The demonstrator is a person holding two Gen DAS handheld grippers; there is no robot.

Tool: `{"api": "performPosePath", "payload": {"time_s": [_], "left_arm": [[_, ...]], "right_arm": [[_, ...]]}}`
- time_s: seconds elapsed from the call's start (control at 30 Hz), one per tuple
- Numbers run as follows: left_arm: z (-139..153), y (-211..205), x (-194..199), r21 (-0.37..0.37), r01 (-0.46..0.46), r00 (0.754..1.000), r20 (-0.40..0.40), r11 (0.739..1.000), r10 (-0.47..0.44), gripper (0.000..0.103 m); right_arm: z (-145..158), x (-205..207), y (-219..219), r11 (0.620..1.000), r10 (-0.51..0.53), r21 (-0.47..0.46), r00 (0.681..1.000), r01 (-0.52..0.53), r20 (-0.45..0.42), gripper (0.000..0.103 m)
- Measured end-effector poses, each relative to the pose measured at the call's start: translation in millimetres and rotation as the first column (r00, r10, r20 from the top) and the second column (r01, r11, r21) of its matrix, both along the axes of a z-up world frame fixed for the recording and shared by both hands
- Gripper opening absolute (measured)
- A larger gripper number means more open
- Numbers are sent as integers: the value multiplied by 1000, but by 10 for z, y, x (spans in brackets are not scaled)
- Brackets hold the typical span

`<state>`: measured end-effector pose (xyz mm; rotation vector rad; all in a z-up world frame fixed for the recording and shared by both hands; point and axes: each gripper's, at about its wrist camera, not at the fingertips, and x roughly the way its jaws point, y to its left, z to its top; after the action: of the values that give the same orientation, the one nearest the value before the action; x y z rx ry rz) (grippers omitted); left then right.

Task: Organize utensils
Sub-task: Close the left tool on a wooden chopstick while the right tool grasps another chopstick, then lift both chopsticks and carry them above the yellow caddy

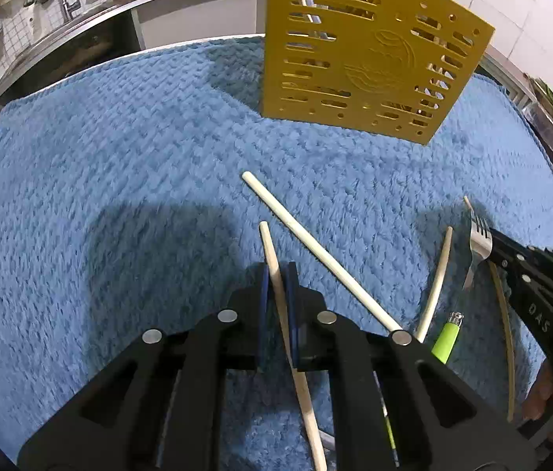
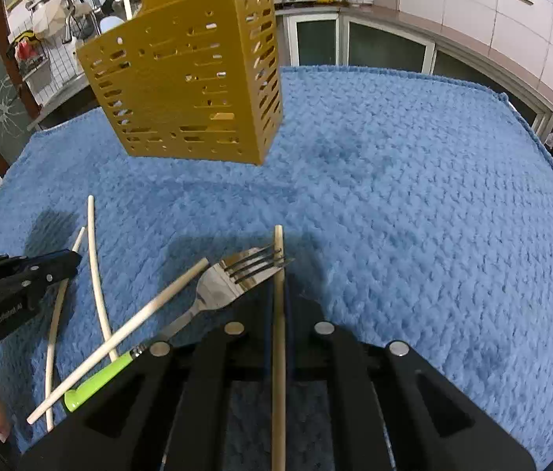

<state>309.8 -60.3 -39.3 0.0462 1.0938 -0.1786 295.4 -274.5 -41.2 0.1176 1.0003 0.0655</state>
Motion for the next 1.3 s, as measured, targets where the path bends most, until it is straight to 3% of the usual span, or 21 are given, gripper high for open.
{"api": "performPosePath", "payload": {"time_s": [0.23, 0.6, 0.83, 1.07, 1.3], "left_arm": [[18, 21, 10, -32, -3, 1000, 1, 999, 3, 7], [369, 78, -117, -84, 9, 993, 116, 996, 1, 6], [597, 174, -202, -110, 25, 985, 170, 994, -6, 5], [796, 295, -248, -145, 34, 974, 225, 989, 0, 5], [984, 331, -338, -150, 58, 959, 282, 987, -14, 4]], "right_arm": [[18, 120, -89, 999, 7, 41, 1000, -6, -29, 6], [330, -118, -357, 993, -73, 104, 991, 61, 112, 6], [629, -300, -344, 993, -59, 118, 964, 30, 257, 6], [818, -353, -332, 987, -72, 161, 946, 22, 316, 6], [823, -346, -345, 985, -82, 169, 944, 28, 320, 6]]}}
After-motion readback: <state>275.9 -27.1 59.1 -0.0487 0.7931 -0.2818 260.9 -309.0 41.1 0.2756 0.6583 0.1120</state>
